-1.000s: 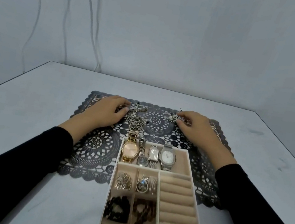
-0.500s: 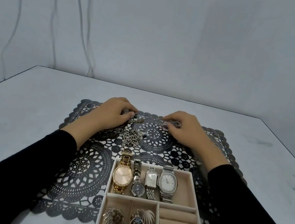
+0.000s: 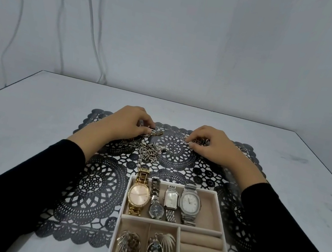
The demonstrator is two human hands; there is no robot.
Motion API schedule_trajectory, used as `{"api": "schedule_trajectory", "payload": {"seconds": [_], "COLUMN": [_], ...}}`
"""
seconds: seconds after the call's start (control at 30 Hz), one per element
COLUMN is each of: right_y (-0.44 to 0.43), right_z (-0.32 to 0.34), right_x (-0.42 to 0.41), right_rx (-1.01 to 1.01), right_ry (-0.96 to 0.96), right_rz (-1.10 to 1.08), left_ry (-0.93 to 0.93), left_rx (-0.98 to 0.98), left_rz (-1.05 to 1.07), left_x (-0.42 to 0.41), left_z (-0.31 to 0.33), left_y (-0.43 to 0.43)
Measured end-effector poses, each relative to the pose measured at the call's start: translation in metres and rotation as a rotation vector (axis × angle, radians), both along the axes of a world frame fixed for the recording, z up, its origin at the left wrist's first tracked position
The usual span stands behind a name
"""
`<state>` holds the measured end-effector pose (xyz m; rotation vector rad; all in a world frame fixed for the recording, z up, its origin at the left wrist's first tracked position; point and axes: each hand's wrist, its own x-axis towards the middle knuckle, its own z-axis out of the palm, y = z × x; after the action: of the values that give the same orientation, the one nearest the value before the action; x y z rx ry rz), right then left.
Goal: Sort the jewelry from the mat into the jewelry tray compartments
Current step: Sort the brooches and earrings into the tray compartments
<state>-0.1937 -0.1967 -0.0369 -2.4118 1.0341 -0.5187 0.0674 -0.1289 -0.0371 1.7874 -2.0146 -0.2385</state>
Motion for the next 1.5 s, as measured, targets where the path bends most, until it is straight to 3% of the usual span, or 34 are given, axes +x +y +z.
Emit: {"api": "schedule_trajectory", "payload": {"seconds": [0.43,0.83,0.93,1.33,1.5], "right_y": [0.003,0.003,0.005,0.029,0.051], "right_z": [0.001,0.001,0.001,0.014,0.021], "right_x": [0.013,0.018,0.019,0.009,0.003], "right_rx": [-0.104,-0.127,-0.163,0.093,0.156], "right_ry": [0.075,0.158,0.184,-0.387,-0.519], "right_rz": [0.014,0.021,0.024,-0.238,-0.235], "left_ry": [-0.003,0.580,0.631,0.657,0.680], "left_rx": [0.022,-0.025,0.006,-0.211,-0.240], "left_rz": [-0.020,0.046,0.035,0.092,0.093], "left_x": [0.002,-0.001,-0.001,-0.014,-0.023], "left_z": [0.000,0.005,0.005,0.007,0.010], "left_y": [0.000,0.003,0.005,0.031,0.057]}}
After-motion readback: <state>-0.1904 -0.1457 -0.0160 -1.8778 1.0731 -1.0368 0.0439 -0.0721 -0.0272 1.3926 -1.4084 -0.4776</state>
